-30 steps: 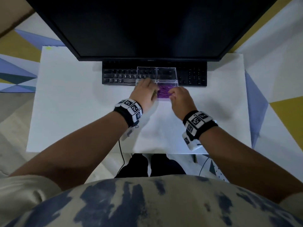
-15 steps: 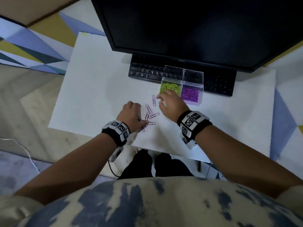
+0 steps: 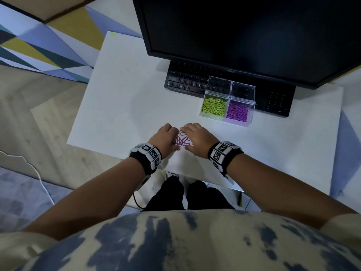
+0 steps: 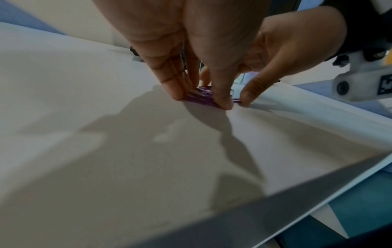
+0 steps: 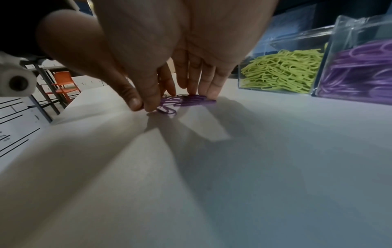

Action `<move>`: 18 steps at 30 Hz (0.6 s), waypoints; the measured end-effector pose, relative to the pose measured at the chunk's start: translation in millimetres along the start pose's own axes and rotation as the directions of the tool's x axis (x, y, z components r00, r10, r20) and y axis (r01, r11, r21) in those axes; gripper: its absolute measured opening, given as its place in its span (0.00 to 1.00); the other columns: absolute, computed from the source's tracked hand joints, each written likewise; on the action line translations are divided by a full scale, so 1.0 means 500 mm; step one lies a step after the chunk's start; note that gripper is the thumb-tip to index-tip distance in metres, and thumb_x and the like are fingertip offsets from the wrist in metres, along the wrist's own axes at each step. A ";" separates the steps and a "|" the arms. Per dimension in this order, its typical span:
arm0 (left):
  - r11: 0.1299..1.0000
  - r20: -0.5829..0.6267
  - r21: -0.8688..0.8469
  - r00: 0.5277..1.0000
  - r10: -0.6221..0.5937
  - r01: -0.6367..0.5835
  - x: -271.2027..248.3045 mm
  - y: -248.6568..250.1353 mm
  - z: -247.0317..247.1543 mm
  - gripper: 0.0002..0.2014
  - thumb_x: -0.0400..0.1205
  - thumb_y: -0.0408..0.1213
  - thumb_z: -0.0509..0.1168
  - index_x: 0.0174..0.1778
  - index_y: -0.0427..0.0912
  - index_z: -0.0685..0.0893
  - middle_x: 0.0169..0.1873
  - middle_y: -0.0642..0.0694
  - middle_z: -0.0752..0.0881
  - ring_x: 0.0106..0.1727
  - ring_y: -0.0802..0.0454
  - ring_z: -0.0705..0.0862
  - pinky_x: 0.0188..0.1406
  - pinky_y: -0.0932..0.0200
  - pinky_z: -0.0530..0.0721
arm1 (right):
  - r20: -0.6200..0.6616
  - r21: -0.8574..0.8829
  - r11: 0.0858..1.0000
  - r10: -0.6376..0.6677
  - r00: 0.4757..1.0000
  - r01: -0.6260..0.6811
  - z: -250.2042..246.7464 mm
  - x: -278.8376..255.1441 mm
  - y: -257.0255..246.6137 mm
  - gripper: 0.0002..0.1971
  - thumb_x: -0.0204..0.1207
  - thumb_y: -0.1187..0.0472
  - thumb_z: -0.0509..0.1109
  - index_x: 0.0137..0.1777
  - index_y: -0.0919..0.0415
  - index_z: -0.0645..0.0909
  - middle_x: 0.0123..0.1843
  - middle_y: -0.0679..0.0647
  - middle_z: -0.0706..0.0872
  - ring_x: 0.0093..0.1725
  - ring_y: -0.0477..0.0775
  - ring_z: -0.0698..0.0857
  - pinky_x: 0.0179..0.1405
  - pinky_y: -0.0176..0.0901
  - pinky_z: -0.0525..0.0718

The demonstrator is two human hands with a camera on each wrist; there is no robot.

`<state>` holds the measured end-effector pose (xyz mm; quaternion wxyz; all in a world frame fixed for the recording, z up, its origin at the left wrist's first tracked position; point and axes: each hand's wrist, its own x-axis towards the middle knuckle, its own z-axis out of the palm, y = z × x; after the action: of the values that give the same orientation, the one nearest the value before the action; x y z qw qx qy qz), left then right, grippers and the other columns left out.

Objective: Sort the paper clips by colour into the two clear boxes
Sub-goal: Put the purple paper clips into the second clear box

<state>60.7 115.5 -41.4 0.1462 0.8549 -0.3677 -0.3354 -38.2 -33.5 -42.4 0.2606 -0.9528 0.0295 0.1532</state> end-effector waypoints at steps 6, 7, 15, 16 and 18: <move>1.000 -0.016 -0.020 1.000 0.010 -0.010 0.008 -0.008 -0.003 0.22 0.74 0.39 0.74 0.63 0.38 0.80 0.56 0.41 0.79 0.58 0.41 0.80 0.57 0.46 0.80 | -0.023 0.018 0.998 0.054 0.998 -0.054 0.015 -0.009 -0.006 0.27 0.71 0.61 0.76 0.69 0.69 0.76 0.58 0.64 0.78 0.61 0.65 0.74 0.62 0.56 0.76; 1.000 -0.021 -0.025 1.000 0.012 -0.013 0.010 -0.008 -0.003 0.21 0.75 0.39 0.74 0.62 0.38 0.81 0.55 0.40 0.79 0.57 0.41 0.81 0.56 0.46 0.81 | -0.054 0.057 0.996 0.067 0.996 -0.064 0.018 -0.011 -0.005 0.22 0.71 0.64 0.75 0.65 0.69 0.79 0.55 0.64 0.79 0.59 0.65 0.75 0.60 0.57 0.77; 0.994 -0.060 0.099 0.997 0.053 -0.047 0.016 -0.005 -0.007 0.13 0.77 0.41 0.71 0.54 0.40 0.84 0.53 0.43 0.80 0.60 0.44 0.78 0.45 0.52 0.79 | -0.124 0.166 0.969 0.204 0.971 -0.182 0.023 -0.020 -0.001 0.07 0.77 0.64 0.69 0.50 0.68 0.83 0.51 0.64 0.81 0.57 0.63 0.76 0.57 0.52 0.77; 0.993 -0.060 0.109 0.996 0.060 -0.053 0.017 -0.004 -0.007 0.13 0.77 0.41 0.71 0.54 0.40 0.83 0.53 0.44 0.80 0.60 0.45 0.77 0.45 0.53 0.78 | -0.129 0.159 0.968 0.214 0.968 -0.193 0.023 -0.022 0.000 0.07 0.78 0.64 0.68 0.51 0.68 0.82 0.52 0.64 0.81 0.57 0.63 0.76 0.57 0.51 0.76; 0.992 -0.053 0.115 0.997 0.063 -0.057 0.017 -0.005 -0.011 0.14 0.77 0.42 0.71 0.55 0.41 0.82 0.54 0.45 0.80 0.61 0.46 0.76 0.46 0.53 0.78 | -0.120 0.140 0.965 0.239 0.964 -0.222 0.020 -0.027 0.002 0.08 0.79 0.63 0.67 0.53 0.68 0.80 0.54 0.63 0.80 0.58 0.63 0.75 0.58 0.50 0.75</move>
<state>69.8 111.1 -42.6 0.1177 0.8595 -0.4075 -0.2851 -54.1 -29.7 -47.0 0.2975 -0.9328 0.1676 0.1152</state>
